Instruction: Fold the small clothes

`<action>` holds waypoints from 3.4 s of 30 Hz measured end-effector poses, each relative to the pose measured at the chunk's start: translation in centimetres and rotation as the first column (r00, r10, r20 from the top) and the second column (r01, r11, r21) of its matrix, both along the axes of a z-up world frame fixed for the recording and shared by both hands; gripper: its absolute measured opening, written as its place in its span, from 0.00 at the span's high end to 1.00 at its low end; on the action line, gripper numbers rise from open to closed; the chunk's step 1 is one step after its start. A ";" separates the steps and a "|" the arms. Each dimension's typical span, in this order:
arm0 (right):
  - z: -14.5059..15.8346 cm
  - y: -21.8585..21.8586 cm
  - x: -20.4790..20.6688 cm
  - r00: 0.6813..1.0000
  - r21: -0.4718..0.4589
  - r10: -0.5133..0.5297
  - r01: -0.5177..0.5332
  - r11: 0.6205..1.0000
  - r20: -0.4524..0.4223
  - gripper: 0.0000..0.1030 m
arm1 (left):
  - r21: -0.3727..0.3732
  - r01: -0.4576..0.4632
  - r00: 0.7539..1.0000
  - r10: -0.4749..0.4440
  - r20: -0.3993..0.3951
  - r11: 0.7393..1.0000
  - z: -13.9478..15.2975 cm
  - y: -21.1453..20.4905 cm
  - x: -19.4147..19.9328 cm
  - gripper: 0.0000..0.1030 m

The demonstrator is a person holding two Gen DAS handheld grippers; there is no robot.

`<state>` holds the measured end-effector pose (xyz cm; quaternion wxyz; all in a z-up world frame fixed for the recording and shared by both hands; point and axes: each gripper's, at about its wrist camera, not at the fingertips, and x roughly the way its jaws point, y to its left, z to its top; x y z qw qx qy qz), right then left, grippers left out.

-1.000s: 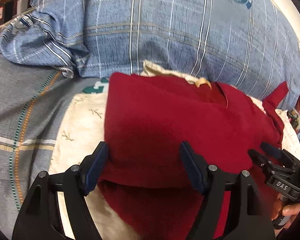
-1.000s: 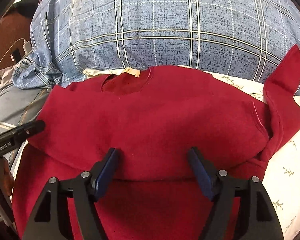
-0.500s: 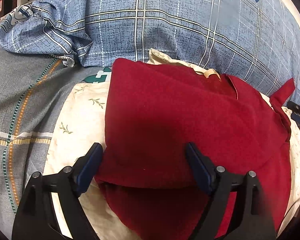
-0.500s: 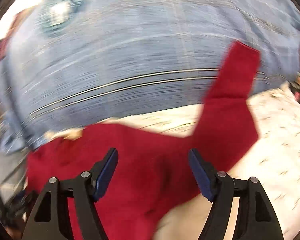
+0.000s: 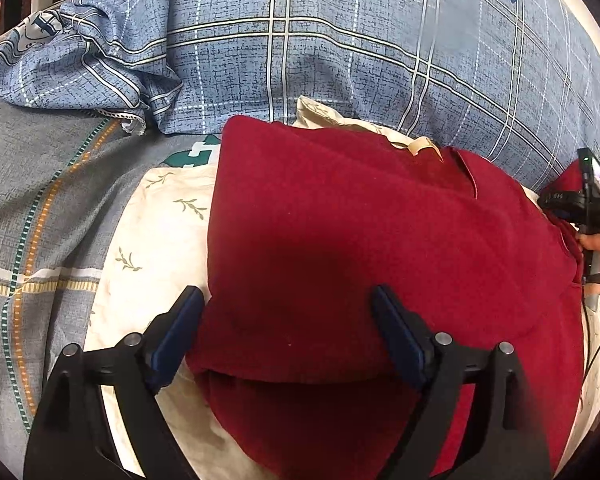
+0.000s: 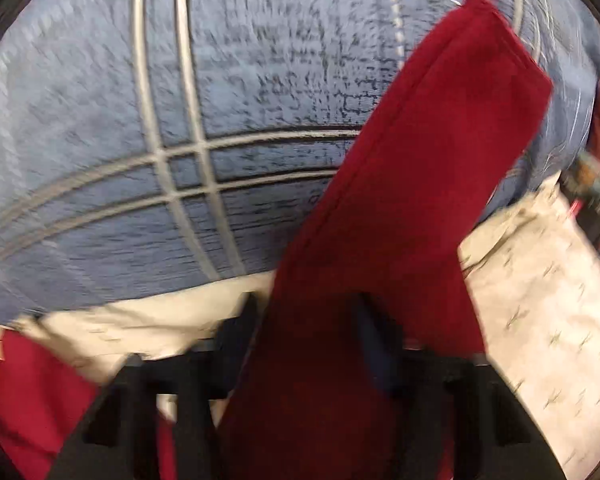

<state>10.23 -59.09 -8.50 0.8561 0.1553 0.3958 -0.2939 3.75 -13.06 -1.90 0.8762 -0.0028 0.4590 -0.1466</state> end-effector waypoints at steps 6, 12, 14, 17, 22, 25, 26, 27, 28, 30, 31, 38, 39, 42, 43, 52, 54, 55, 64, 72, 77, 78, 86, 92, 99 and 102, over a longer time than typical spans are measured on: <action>1.0 -1.6 -3.3 0.990 0.125 0.026 -0.044 0.991 0.140 0.89 | -0.003 -0.001 1.000 0.001 -0.003 1.000 0.3 0.1 0.0 0.16; 5.2 -0.2 -9.6 0.938 0.195 0.097 -0.170 0.966 0.334 0.92 | -0.024 -0.040 0.999 0.041 0.030 0.999 1.6 1.1 -0.1 0.16; 6.7 1.4 -11.0 0.919 0.171 0.156 -0.230 0.958 0.361 0.92 | -0.047 -0.051 0.998 0.053 0.036 0.998 2.0 1.5 -0.1 0.16; 9.2 4.7 -12.9 0.881 0.112 0.256 -0.324 0.940 0.397 0.92 | -0.054 -0.058 0.997 0.061 0.047 0.997 2.4 1.7 -0.2 0.16; 11.4 14.7 -15.4 0.754 -0.003 0.542 -0.583 0.813 0.370 0.92 | -0.068 -0.059 0.996 0.063 0.067 0.996 2.9 1.9 -0.6 0.16; 9.3 20.9 -16.0 0.655 -0.035 0.697 -0.721 0.692 0.292 0.91 | -0.092 -0.053 0.995 0.061 0.076 0.994 3.3 2.0 -0.7 0.16; 8.1 22.6 -15.8 0.635 -0.033 0.726 -0.746 0.665 0.264 0.91 | -0.097 -0.051 0.995 0.059 0.080 0.994 3.4 1.9 -0.8 0.16; 6.7 24.0 -15.5 0.626 -0.027 0.746 -0.762 0.647 0.227 0.86 | -0.100 -0.049 0.995 0.058 0.082 0.994 3.5 1.9 -0.8 0.16; 5.0 25.0 -15.0 0.636 -0.014 0.749 -0.760 0.650 0.185 0.84 | -0.101 -0.048 0.995 0.056 0.081 0.994 3.5 1.8 -0.9 0.16; 2.8 25.4 -14.2 0.674 0.058 0.718 -0.735 0.676 0.172 0.80 | -0.105 -0.043 0.996 0.051 0.075 0.994 3.5 1.8 -1.0 0.16; 2.2 25.2 -13.9 0.683 0.094 0.706 -0.728 0.679 0.185 0.74 | -0.111 -0.038 0.996 0.047 0.072 0.993 3.6 1.8 -1.0 0.16; 3.7 27.4 -14.4 0.646 0.026 0.733 -0.754 0.657 0.212 0.55 | -0.193 -0.003 0.998 0.014 0.057 0.981 4.2 1.9 -1.1 0.16; 3.8 27.5 -14.4 0.644 0.022 0.736 -0.756 0.655 0.211 0.54 | -0.215 0.014 0.999 -0.004 0.046 0.977 4.2 1.7 -1.1 0.16; 3.4 26.4 -15.6 0.660 0.041 0.718 -0.742 0.669 0.223 0.53 | -0.224 0.077 0.997 -0.076 0.013 0.972 3.8 0.3 -1.3 0.16; 3.3 26.1 -15.8 0.666 0.054 0.709 -0.737 0.674 0.230 0.53 | -0.213 0.094 0.995 -0.095 0.005 0.973 3.6 -0.3 -1.4 0.16; 2.6 21.4 -18.0 0.742 0.186 0.585 -0.658 0.730 0.329 0.53 | -0.098 0.191 0.981 -0.193 -0.016 0.977 2.4 -5.2 -0.9 0.78; 2.8 20.8 -18.8 0.751 0.178 0.574 -0.645 0.743 0.326 0.53 | -0.020 0.222 0.975 -0.221 0.032 0.975 3.0 -6.4 -1.6 0.89; 3.2 20.3 -19.3 0.759 0.166 0.563 -0.633 0.756 0.327 0.53 | -0.002 0.236 0.971 -0.235 0.047 0.972 3.5 -6.6 -1.9 0.94; 5.5 14.7 -19.9 0.850 0.098 0.377 -0.438 0.893 0.367 0.30 | -0.126 0.201 0.965 -0.173 0.198 0.972 9.3 -2.6 -1.9 0.97; 1.8 10.8 -12.9 0.921 0.242 0.300 -0.359 0.901 0.249 0.40 | -0.088 0.105 0.991 -0.097 0.090 0.991 4.7 -2.4 0.4 0.97; 3.1 12.5 -13.5 0.900 0.079 0.351 -0.381 0.921 0.258 0.83 | -0.116 0.111 0.979 -0.089 0.185 0.987 6.8 -1.4 -0.3 0.97; 3.5 13.1 -14.1 0.894 0.028 0.362 -0.382 0.924 0.264 0.83 | -0.079 0.106 0.976 -0.088 0.197 0.991 6.8 -1.7 -0.3 0.97; 2.5 12.8 -14.1 0.932 0.075 0.300 -0.320 0.944 0.202 0.68 | 0.007 0.047 0.999 -0.047 0.003 0.999 1.9 -2.2 1.4 0.90; 5.6 15.2 -12.9 0.840 0.121 0.431 -0.490 0.863 0.329 0.69 | -0.010 0.018 1.000 -0.018 0.005 1.000 1.9 -1.6 1.7 0.70; 1.5 16.9 -3.8 0.871 0.113 0.460 -0.481 0.869 0.174 0.79 | 0.021 0.020 0.999 -0.020 0.027 1.000 1.7 -2.1 1.5 0.45; 1.1 16.2 -2.7 0.886 0.121 0.420 -0.447 0.886 0.199 0.82 | 0.038 0.019 0.999 -0.020 0.034 0.999 1.6 -2.1 1.5 0.43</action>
